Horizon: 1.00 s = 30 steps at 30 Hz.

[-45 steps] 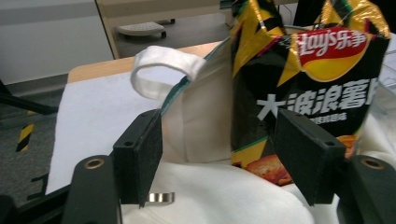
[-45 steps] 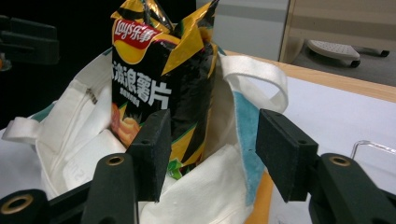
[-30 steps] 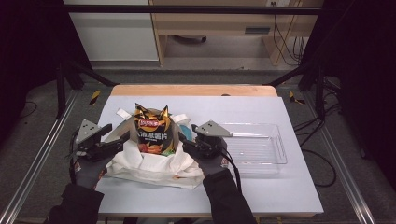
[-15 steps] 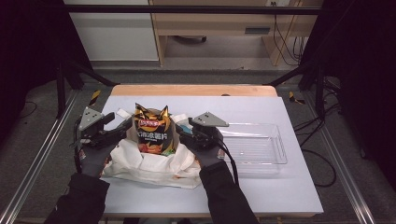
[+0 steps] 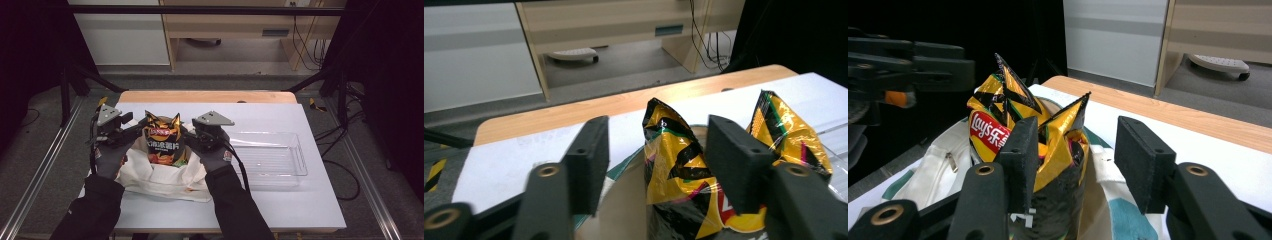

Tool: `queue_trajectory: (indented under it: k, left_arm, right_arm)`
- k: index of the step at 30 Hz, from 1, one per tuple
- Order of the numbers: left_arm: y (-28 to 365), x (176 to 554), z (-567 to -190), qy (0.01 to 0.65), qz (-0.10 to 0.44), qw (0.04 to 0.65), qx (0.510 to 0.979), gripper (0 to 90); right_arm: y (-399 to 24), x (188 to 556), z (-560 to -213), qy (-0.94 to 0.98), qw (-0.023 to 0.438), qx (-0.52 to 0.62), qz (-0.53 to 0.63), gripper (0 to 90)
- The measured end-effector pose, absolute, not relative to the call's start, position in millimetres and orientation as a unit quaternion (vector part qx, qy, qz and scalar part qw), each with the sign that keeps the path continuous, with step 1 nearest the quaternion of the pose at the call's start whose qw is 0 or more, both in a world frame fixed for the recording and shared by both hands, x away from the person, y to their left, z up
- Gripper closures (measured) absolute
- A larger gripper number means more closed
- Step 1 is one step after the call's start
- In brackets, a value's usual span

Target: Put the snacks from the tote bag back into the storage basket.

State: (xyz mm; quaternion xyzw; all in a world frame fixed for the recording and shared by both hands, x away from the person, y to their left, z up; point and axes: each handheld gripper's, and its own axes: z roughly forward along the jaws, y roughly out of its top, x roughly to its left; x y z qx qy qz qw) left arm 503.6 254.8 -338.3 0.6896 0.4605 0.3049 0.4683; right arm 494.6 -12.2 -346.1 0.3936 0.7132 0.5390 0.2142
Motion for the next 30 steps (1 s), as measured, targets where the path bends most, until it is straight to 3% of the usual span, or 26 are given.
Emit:
queue_trajectory:
  k: [11, 17, 30]
  left_arm:
    - [251, 513, -350, 0.465, 0.280, 0.450, 0.708, 71.5]
    - [250, 512, -353, 0.462, 0.278, 0.446, 0.714, 79.6]
    - [255, 499, -359, 0.459, 0.269, 0.459, 0.711, 88.0]
  right_arm:
    - [8, 511, -350, 0.723, 0.211, 0.396, 0.525, 54.9]
    - [20, 517, -355, 0.731, 0.209, 0.399, 0.512, 58.0]
    - [27, 513, -361, 0.749, 0.201, 0.390, 0.497, 85.1]
